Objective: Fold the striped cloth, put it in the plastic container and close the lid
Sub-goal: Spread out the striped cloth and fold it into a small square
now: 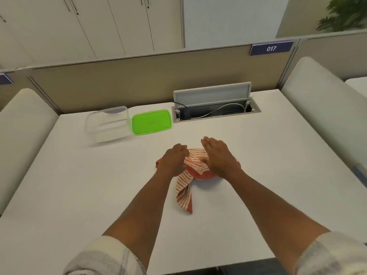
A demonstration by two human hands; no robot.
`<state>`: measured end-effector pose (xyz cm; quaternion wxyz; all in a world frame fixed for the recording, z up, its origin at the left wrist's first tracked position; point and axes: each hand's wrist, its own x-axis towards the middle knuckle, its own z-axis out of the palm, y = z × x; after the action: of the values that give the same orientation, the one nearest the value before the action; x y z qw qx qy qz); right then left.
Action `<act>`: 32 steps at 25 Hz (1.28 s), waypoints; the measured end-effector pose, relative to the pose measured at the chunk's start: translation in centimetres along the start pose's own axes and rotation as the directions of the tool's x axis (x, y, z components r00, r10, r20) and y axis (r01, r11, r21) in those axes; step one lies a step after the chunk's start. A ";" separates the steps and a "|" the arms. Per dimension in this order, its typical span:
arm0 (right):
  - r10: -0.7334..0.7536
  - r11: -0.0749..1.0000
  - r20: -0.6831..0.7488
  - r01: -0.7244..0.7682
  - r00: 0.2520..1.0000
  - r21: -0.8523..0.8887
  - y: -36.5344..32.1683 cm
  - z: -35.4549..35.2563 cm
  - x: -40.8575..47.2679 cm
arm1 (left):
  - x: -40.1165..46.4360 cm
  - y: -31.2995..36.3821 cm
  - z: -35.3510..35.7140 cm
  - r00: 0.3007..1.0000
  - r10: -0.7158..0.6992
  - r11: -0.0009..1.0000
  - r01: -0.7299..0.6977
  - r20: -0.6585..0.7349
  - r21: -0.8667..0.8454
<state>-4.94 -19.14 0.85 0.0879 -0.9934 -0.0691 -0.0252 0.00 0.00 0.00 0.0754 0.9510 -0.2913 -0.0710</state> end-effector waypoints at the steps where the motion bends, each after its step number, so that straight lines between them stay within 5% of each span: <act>1: -0.011 1.000 0.028 0.011 1.000 0.008 0.1 0.5 -0.7 | -0.1 -0.1 0.3 1.000 0.016 0.998 -0.016 0.007 0.056; 10: -0.135 0.988 0.148 0.144 0.980 -0.054 2.3 4.8 -3.7 | -1.4 -0.9 2.9 0.992 -0.077 0.992 0.086 -0.097 0.093; 17: -0.103 0.994 -0.101 0.100 0.990 -0.034 2.5 3.8 -3.6 | -1.3 -1.4 3.3 0.974 -0.170 0.984 0.176 -0.148 0.022; 24: -0.039 0.998 -0.275 0.051 0.961 0.037 1.6 0.3 -1.9 | -1.4 -0.7 3.5 0.989 -0.070 0.996 0.078 -0.133 0.052; 32: 0.027 0.998 -0.380 -0.006 0.925 0.056 1.2 -4.0 -0.7 | -1.9 -1.1 1.2 0.953 -0.219 0.952 0.255 -0.208 0.168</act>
<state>-5.66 -21.12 4.54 0.1268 -0.9674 -0.0432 -0.2149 -1.20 1.82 -1.17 0.0007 0.9844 -0.1717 0.0388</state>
